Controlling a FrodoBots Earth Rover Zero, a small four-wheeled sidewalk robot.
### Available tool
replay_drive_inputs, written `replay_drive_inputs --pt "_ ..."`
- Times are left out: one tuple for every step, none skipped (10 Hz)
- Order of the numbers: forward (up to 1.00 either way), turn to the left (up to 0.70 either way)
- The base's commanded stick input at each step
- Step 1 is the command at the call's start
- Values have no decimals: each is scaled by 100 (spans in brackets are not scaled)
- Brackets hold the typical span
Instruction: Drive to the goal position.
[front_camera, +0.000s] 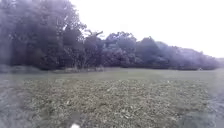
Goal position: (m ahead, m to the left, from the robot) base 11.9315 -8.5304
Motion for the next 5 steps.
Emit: replay_drive_inputs --pt "70 -15" --pt "70 -26" --pt "70 -35" --pt "70 -35" --pt "70 -35"
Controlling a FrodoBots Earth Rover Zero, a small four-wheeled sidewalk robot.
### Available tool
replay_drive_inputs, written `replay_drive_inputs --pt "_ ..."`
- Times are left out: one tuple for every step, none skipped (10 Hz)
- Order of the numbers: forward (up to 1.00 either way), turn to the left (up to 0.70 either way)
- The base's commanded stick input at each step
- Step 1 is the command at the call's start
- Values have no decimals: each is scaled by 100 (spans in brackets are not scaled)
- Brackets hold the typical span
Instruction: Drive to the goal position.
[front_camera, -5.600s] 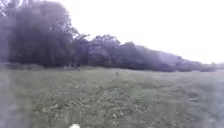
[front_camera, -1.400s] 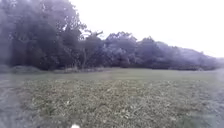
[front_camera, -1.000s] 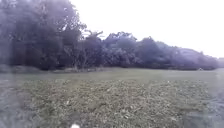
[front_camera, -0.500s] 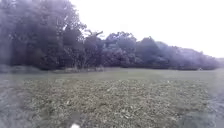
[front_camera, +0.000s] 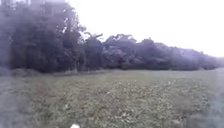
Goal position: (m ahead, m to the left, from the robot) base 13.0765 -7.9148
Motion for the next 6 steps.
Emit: replay_drive_inputs --pt "70 -35" --pt "70 -35" --pt "70 -35" --pt "70 -35" --pt "70 -35" --pt "70 -35"
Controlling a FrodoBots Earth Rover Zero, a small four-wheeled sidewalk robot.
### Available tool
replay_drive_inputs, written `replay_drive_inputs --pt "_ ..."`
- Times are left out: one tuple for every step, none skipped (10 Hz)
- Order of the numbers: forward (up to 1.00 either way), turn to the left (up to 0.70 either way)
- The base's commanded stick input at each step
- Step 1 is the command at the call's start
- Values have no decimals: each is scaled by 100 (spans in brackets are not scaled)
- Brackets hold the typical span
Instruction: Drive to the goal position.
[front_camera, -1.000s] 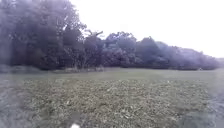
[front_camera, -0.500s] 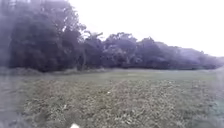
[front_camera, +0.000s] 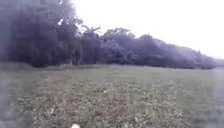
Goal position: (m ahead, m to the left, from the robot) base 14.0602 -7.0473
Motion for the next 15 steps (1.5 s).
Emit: replay_drive_inputs --pt "70 -33" --pt "70 -18" --pt "70 -3" --pt "70 0" --pt "70 0" --pt "70 0" --pt "70 0" --pt "70 0" --pt "70 0" --pt "0 0" --pt "0 0" --pt "0 0" --pt "0 0" --pt "0 0" --pt "0 0"
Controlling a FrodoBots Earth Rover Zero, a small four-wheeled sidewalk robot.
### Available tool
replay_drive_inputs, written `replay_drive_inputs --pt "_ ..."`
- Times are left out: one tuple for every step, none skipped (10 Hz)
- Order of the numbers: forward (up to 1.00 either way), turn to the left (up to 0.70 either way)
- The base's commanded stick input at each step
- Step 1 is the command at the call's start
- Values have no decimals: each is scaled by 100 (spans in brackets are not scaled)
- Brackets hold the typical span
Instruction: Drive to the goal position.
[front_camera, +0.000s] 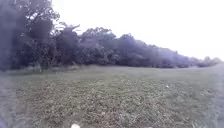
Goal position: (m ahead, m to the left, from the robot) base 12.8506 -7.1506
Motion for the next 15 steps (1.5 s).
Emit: replay_drive_inputs --pt "0 0" --pt "0 0" --pt "0 0" --pt "70 0" --pt "70 0" --pt "70 -35" --pt "70 -35" --pt "70 -35" --pt "70 -35" --pt "70 -35" --pt "70 -35" --pt "70 -35" --pt "70 -35" --pt "70 -35" --pt "70 -35"
